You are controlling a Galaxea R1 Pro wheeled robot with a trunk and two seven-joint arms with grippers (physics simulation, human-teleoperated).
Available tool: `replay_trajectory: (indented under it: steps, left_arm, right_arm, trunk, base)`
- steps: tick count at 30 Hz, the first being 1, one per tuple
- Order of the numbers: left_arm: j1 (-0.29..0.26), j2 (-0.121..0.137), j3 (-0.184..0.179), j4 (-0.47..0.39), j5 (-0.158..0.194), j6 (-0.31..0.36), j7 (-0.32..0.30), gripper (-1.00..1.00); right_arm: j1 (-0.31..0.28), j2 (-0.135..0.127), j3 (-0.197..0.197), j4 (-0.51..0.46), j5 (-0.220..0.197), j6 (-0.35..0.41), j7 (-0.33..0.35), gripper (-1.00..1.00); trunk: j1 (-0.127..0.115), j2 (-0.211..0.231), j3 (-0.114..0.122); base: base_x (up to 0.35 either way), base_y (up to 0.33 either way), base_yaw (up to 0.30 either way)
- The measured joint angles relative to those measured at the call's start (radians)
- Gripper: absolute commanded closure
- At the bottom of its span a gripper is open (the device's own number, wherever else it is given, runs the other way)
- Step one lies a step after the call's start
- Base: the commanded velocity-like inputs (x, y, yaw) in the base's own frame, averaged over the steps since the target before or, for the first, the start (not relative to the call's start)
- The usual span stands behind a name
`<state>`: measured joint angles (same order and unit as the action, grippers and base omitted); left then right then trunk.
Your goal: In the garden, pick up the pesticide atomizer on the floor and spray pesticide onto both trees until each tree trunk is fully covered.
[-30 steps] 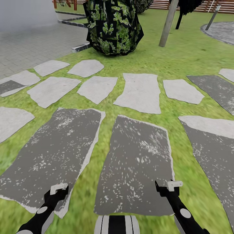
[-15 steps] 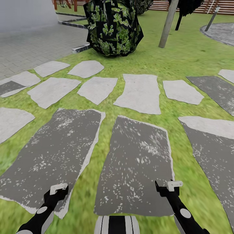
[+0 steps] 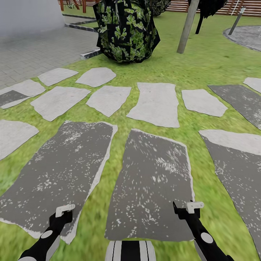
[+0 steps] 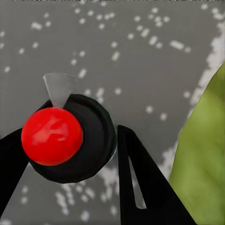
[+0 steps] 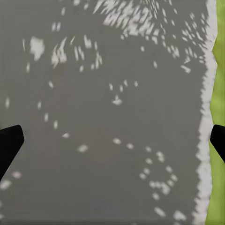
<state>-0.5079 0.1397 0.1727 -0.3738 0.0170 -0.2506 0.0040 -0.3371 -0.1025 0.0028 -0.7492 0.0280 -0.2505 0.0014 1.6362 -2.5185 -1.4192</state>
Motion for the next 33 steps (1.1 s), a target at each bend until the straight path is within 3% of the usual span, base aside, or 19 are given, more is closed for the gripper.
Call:
replay_trajectory:
  steps: [18,33]
  left_arm:
    - [0.001,0.000,0.000,-0.003,0.000,0.001,-0.011,1.00]
    - [-0.001,0.000,0.000,-0.003,0.000,0.001,-0.011,1.00]
  right_arm:
    - [0.000,0.000,0.000,0.000,0.000,0.000,0.000,-1.00]
    - [0.000,0.001,0.005,-0.002,0.000,-0.001,0.000,-1.00]
  trunk:
    - [0.000,0.000,0.000]
    - [-0.007,0.003,0.058]
  base:
    - [0.000,0.000,0.000]
    - [0.000,0.000,0.000]
